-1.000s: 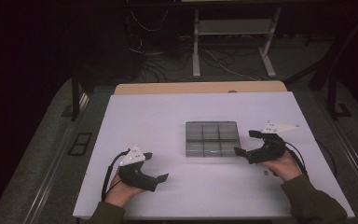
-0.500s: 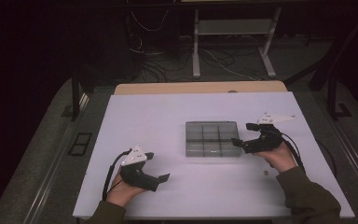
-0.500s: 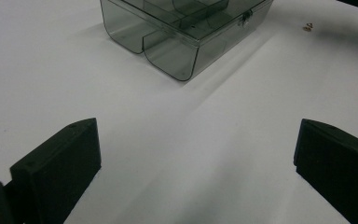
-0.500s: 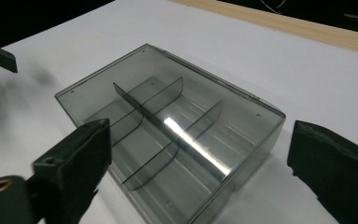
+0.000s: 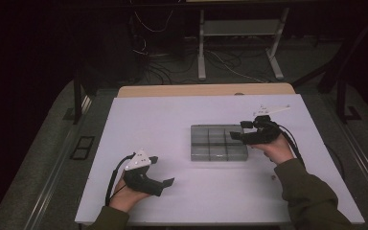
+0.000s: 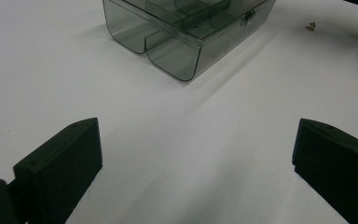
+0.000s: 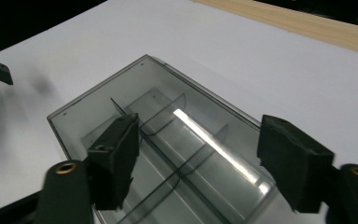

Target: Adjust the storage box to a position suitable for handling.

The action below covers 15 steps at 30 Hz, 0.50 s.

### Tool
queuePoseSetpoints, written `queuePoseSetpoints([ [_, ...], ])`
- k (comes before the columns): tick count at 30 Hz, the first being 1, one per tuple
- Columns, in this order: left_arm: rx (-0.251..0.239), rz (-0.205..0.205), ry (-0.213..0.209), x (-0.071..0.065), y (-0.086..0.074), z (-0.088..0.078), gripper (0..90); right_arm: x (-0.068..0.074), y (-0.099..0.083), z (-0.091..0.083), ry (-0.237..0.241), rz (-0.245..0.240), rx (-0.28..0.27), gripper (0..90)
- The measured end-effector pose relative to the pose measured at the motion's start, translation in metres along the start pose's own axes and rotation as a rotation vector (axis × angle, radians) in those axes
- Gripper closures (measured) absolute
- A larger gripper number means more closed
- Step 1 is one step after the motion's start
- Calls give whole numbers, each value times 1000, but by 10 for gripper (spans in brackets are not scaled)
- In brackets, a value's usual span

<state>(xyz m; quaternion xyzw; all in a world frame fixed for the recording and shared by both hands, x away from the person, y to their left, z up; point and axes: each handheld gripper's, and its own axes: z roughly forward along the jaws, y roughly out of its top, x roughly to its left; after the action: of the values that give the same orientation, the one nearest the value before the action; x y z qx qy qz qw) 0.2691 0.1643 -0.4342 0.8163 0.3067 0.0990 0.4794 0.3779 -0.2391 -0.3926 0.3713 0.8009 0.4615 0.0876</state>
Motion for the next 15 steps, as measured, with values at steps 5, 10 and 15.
queuePoseSetpoints([
  [5, -2, 3, 1, 0, 0, 0, 0, -3, 8, 9, 4, 16, 14, 421],
  [10, -6, -4, 9, -1, 0, 1, 0, -7, 14, 18, -10, 19, 28, 543],
  [15, -6, 1, 4, -1, 0, 2, 0, -10, 21, 28, -21, 19, 47, 669],
])
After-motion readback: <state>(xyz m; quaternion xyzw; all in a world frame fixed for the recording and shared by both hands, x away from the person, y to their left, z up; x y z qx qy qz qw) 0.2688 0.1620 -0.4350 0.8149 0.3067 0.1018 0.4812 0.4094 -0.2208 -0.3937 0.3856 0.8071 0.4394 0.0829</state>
